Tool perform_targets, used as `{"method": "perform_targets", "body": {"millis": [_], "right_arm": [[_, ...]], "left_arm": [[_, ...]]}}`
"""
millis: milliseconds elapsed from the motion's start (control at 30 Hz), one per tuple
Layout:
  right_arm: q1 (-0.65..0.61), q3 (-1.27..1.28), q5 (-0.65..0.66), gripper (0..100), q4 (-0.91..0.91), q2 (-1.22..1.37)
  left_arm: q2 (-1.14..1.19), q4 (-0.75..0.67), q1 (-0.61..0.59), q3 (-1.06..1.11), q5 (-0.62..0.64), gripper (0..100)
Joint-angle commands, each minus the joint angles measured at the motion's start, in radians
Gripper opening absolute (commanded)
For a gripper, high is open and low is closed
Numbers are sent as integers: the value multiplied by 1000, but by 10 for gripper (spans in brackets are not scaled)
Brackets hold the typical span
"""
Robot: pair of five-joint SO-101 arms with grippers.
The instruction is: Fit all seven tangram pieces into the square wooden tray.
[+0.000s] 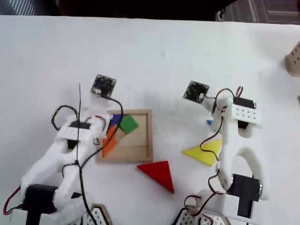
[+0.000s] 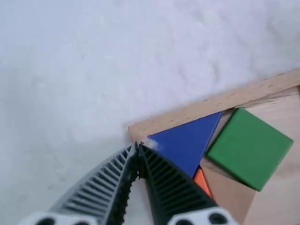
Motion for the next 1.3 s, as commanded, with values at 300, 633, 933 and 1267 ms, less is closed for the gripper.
{"method": "perform_targets", "body": {"millis": [300, 633, 933, 1267], "right_arm": [[13, -333, -14, 243, 168, 312], [31, -795, -14, 150, 400, 705], [42, -1059, -35, 20, 613, 745], [65, -1352, -385, 17, 734, 743]], "left_arm": [[-4, -26, -5, -41, -9, 24], [-4, -26, -5, -41, -9, 24], [-4, -26, -5, -41, -9, 24], [-4, -26, -7, -41, -9, 24]]}}
